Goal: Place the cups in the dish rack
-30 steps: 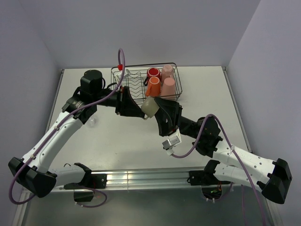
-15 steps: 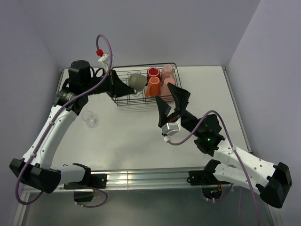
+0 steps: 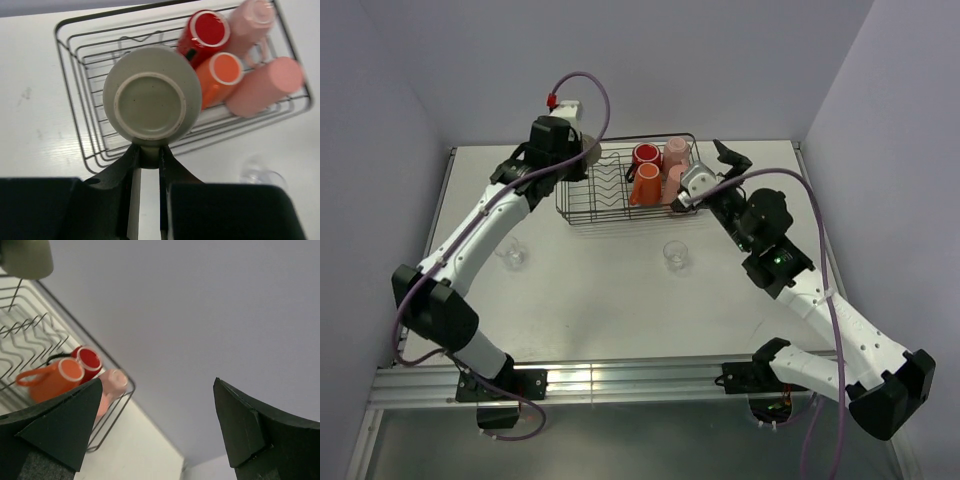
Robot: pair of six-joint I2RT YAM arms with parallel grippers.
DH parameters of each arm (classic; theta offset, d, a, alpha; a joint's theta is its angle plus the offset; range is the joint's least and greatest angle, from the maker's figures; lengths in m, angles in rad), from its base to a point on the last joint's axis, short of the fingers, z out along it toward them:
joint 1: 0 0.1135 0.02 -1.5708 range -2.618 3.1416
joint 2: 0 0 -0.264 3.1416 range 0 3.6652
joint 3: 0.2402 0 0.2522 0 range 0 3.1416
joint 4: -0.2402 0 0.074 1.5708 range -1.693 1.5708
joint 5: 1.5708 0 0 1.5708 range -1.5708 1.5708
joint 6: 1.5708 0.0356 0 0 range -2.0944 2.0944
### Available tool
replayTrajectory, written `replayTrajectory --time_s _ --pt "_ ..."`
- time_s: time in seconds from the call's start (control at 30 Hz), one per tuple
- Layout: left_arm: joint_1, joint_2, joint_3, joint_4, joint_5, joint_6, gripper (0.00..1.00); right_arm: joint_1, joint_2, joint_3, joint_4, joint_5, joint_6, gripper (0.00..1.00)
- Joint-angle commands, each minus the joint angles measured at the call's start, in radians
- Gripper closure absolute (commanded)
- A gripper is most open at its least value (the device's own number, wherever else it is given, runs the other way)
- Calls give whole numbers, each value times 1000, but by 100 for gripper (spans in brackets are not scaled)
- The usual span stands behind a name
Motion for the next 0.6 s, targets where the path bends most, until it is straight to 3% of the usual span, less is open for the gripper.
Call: replayTrajectory --time_s 0.0,0.13,0.2,0.57 --pt "-9 45 98 69 -225 53 100 -17 32 83 -219 63 185 0" --pt "22 162 173 51 -215 52 100 -38 58 109 -332 69 261 0" --pt "48 200 222 42 -132 67 100 -50 61 114 -370 66 281 0" --pt "99 432 395 -3 -83 93 100 -57 38 82 -392 62 286 0"
